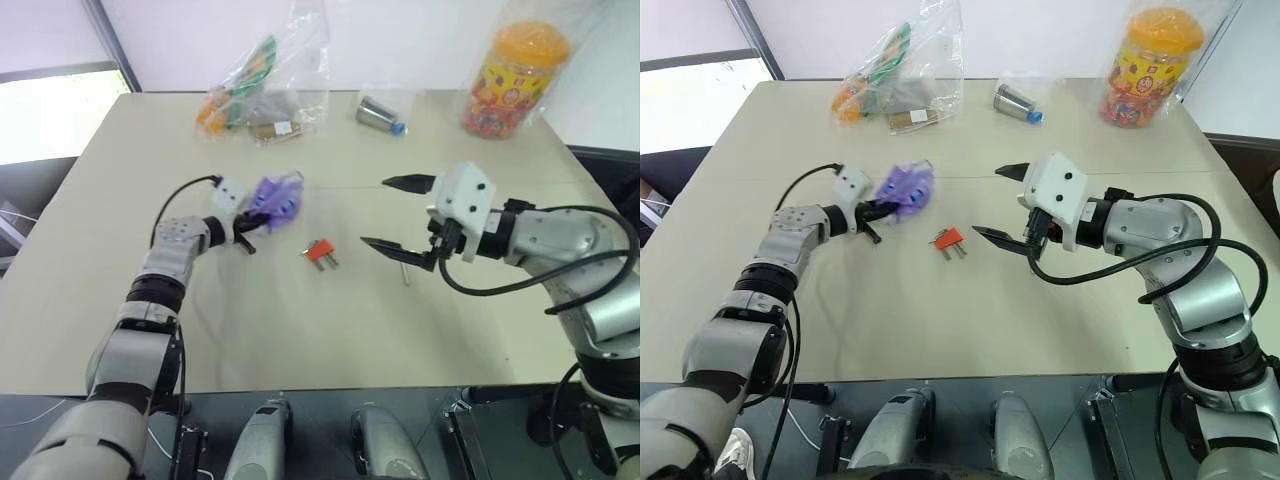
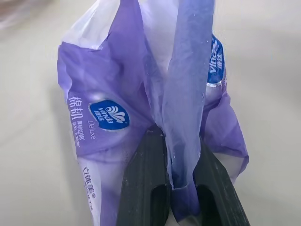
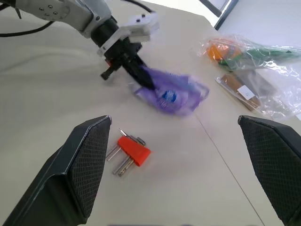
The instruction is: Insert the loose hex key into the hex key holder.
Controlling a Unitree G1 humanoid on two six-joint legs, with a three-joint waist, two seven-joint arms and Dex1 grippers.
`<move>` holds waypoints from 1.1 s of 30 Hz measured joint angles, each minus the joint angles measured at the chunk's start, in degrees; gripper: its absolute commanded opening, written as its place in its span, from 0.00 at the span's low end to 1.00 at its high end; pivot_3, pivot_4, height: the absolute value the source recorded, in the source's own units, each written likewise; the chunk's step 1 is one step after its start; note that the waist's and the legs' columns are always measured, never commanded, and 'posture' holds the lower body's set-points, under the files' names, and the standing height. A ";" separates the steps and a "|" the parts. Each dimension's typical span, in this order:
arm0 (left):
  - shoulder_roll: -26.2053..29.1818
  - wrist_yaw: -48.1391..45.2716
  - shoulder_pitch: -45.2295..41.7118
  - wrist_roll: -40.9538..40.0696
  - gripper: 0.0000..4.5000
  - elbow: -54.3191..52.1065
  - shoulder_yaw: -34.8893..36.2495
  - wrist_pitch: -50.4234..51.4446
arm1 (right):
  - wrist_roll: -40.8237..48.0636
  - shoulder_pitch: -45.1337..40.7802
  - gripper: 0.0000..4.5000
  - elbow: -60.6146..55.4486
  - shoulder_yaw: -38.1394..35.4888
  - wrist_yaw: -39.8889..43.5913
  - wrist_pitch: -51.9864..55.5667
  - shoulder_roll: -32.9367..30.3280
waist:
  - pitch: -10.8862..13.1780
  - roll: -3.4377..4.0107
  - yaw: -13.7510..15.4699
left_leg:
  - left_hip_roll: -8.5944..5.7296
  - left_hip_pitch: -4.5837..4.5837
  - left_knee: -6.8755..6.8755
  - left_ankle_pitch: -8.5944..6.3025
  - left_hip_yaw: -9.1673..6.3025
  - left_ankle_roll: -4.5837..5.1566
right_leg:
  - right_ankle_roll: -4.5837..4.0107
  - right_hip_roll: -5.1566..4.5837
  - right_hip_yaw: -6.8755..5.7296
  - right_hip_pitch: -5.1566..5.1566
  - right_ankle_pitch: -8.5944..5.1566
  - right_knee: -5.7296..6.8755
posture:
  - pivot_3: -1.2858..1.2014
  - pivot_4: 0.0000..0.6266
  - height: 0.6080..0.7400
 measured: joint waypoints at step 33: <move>5.37 37.75 20.01 -6.12 0.02 -34.51 29.23 30.29 | -2.75 -7.02 1.00 10.14 7.61 4.39 -7.39 7.81 | -0.11 -0.38 1.66 | -0.03 0.00 -0.09 -0.07 0.02 -0.10 | -0.08 -0.33 -0.03 0.04 0.05 -0.24 | 0.52 0.24 1.00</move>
